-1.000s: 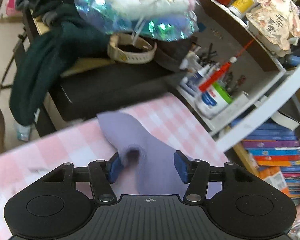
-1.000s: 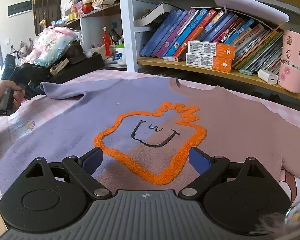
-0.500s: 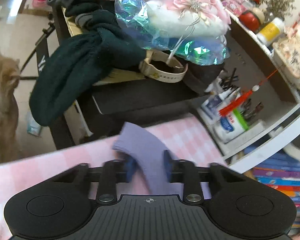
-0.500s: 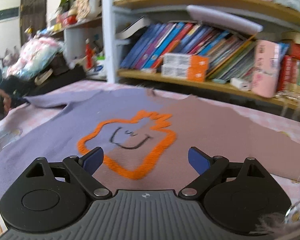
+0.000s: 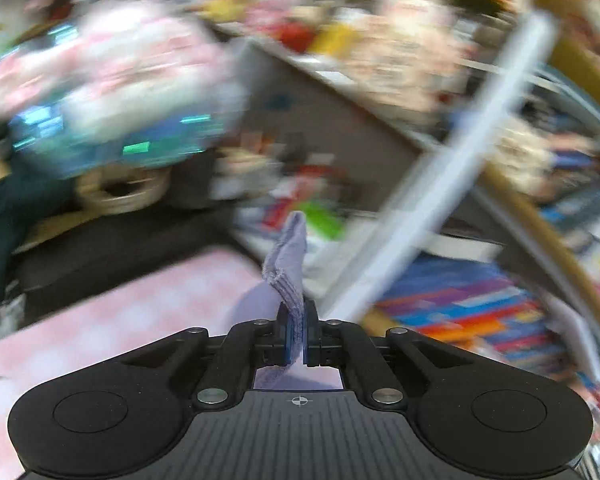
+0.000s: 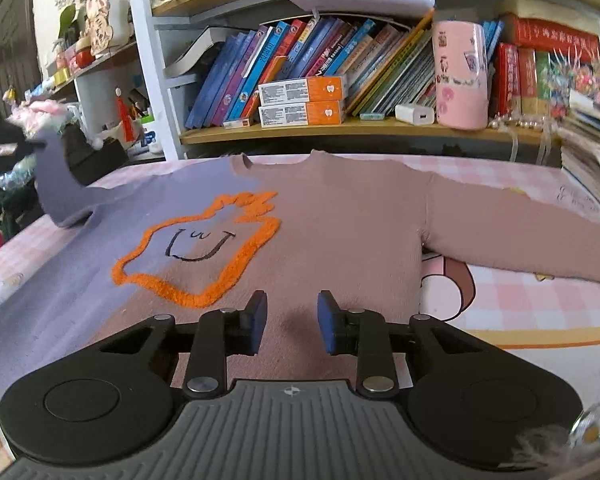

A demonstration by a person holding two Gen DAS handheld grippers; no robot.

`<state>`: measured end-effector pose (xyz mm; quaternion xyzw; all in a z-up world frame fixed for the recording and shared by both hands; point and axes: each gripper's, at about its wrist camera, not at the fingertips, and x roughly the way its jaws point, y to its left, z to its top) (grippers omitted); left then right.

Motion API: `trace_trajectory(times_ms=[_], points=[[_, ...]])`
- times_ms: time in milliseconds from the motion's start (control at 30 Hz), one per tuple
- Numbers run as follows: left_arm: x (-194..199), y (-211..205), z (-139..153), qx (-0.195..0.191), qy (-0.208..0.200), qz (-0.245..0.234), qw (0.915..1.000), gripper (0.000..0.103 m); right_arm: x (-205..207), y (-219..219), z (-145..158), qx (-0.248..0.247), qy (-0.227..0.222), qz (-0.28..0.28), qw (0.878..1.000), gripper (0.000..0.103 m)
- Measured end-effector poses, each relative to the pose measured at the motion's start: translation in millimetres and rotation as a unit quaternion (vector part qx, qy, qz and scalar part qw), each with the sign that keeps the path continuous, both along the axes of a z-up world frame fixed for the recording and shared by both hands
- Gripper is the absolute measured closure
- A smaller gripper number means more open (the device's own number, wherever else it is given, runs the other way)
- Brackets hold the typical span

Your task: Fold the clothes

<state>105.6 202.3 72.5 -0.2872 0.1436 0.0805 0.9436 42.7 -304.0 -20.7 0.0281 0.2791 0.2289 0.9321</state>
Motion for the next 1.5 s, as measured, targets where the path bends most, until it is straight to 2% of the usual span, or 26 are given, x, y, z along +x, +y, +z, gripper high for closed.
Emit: trace_trajectory(times_ms=[167,367,533,600,633,667,700,767,800,900,1000,1033,1100,1167,1333,1433,1500], points=[[32.7,-85.8,27.6,0.021,-0.026,-0.102,0.9942,0.100,5.6,-5.7,-1.6,0.029,0.021,0.013,0.999,0.075],[62.6,-167.2,5.5,0.003,-0.020,-0.178,0.9839,0.100,2.9,-5.4,-0.7,0.032,0.017,0.021,0.999,0.075],[87.2,-234.5,-14.0,-0.013,-0.014,-0.239,0.9708,0.100,4.0,-8.9,-0.9,0.044,0.018,0.024,0.999,0.075],[94.8,-250.0,-32.0,-0.028,0.026,-0.248,0.9681,0.094,2.9,-11.0,-0.5,0.052,0.015,0.026,0.998,0.074],[98.5,-257.2,-41.4,-0.037,0.048,-0.251,0.9661,0.093,2.2,-12.2,-0.1,0.057,0.013,0.027,0.998,0.070],[100.6,-262.2,-48.0,-0.050,0.066,-0.263,0.9611,0.092,1.3,-13.3,0.4,0.060,0.010,0.026,0.998,0.068],[99.9,-265.8,-51.8,-0.066,0.077,-0.280,0.9545,0.088,0.6,-14.3,0.9,0.063,0.008,0.026,0.998,0.068],[86.4,-270.0,-48.9,-0.059,0.069,-0.313,0.9455,0.079,0.1,-16.1,1.4,0.068,0.007,0.024,0.997,0.068],[73.5,-269.7,-43.4,-0.028,0.060,-0.320,0.9452,0.071,0.6,-16.5,1.4,0.069,0.008,0.022,0.997,0.068],[28.0,-263.2,-23.7,0.101,0.044,-0.317,0.9419,0.063,1.0,-16.0,1.7,0.069,0.008,0.022,0.997,0.067],[-17.6,-245.1,-21.6,0.240,0.067,-0.278,0.9275,0.063,0.8,-14.9,1.8,0.066,0.007,0.022,0.998,0.066],[-32.5,-236.2,-25.9,0.276,0.082,-0.263,0.9211,0.063,0.7,-14.4,1.9,0.064,0.007,0.022,0.998,0.065],[-62.2,-215.2,-38.3,0.323,0.109,-0.229,0.9118,0.063,0.5,-13.8,2.0,0.063,0.006,0.021,0.998,0.065],[-84.3,-193.0,-47.8,0.331,0.123,-0.205,0.9128,0.063,0.2,-13.4,2.2,0.062,0.005,0.021,0.998,0.064],[-110.6,-148.0,-68.5,0.311,0.153,-0.153,0.9254,0.063,3.4,-17.0,0.0,0.070,0.017,0.015,0.997,0.061],[-104.3,-137.7,-76.9,0.296,0.177,-0.143,0.9276,0.063,6.6,-21.2,-2.0,0.081,0.026,0.007,0.996,0.061],[-100.5,-135.2,-78.6,0.283,0.171,-0.148,0.9321,0.063,7.1,-21.9,-2.5,0.082,0.029,0.005,0.996,0.060]])
